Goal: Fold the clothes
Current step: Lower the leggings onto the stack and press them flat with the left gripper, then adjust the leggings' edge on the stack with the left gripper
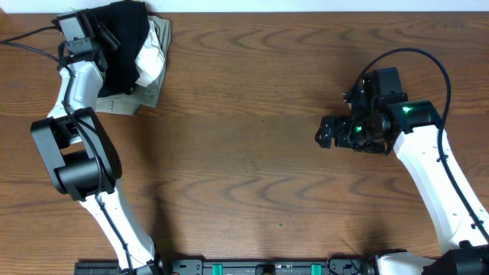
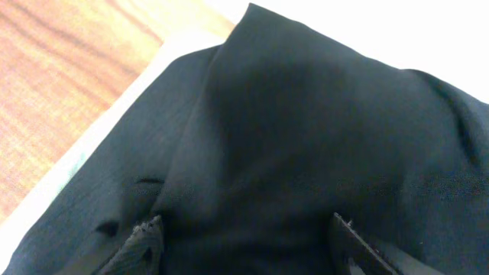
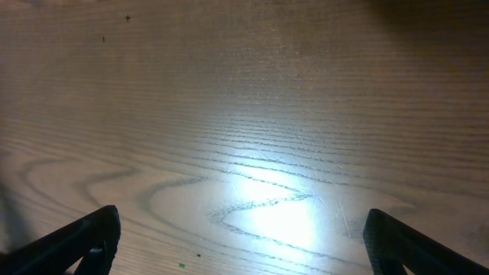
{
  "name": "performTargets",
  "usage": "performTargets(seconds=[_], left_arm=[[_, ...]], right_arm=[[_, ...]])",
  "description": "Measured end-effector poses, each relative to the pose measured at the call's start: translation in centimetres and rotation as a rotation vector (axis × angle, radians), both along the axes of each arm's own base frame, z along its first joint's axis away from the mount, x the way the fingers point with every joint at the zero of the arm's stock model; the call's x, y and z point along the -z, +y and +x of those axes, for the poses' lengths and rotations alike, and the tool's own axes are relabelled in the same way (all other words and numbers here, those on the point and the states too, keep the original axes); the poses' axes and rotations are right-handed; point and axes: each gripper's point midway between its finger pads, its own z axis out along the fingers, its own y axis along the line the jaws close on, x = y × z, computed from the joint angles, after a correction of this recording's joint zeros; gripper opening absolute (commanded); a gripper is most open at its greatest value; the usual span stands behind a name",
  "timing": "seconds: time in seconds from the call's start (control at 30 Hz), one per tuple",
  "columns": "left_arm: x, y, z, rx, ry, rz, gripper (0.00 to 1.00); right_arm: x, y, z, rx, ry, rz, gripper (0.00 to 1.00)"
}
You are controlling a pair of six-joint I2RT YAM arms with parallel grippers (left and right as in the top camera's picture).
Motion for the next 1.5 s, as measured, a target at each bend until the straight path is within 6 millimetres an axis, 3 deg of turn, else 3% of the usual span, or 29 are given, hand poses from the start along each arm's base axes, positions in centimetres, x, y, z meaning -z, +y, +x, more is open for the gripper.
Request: performTargets(seconds=[0.13,0.4,0.47,0.57,0.9,1.0,1.1,1.33,1.43,1.5], left_arm=[[-2.1,-0.8,0.6,0.051,-0.06,-0.016,0.71],[-13.1,-3.5,-0.8,0.116,-0.212,0.005,0.75],[-13.9,-4.3,-1.4,0.128,-0.203,0.0,0.76],[-12.6,-5.3,-1.5,0.145,-0.154,-0.016,0.76],[-1.9,-7.6,-0.7,0.187,0.056,-0.083,0.79],[-0.1,-8.2,-0.5,0.202,0.083,-0.083,0.82],[0.2,-8.4,-0.1,0.207,0.075,-0.078,0.83],[-1.4,-7.5,1.0,0.207,-0.002,-0.056,0.83],[-3.5,-7.3,1.4,0.207,-0.058,-0.039,0.84],[-6.1,-7.2,1.5,0.214,-0.115,-0.013,0.83]], right_arm=[[0.0,0.0,0.0,0.0,-0.001,-0.001,0.99],[-0.2,0.0,0.6,0.001,-0.027,-0.001,0.99],[-0.2,0.0,0.8,0.001,-0.034,0.0,0.99],[-0.2,0.0,0.9,0.001,-0.039,0.0,0.99],[-0.3,0.1,1.2,-0.005,-0.054,-0.001,0.99],[-0.3,0.1,1.2,-0.008,-0.056,-0.002,0.99],[-0.3,0.0,1.1,-0.011,-0.053,-0.003,0.99],[0.0,-0.1,0.3,-0.012,-0.017,-0.009,0.99],[0.0,-0.1,0.3,-0.013,-0.017,-0.009,0.99],[0.0,-0.1,0.3,-0.012,-0.017,-0.009,0.99]])
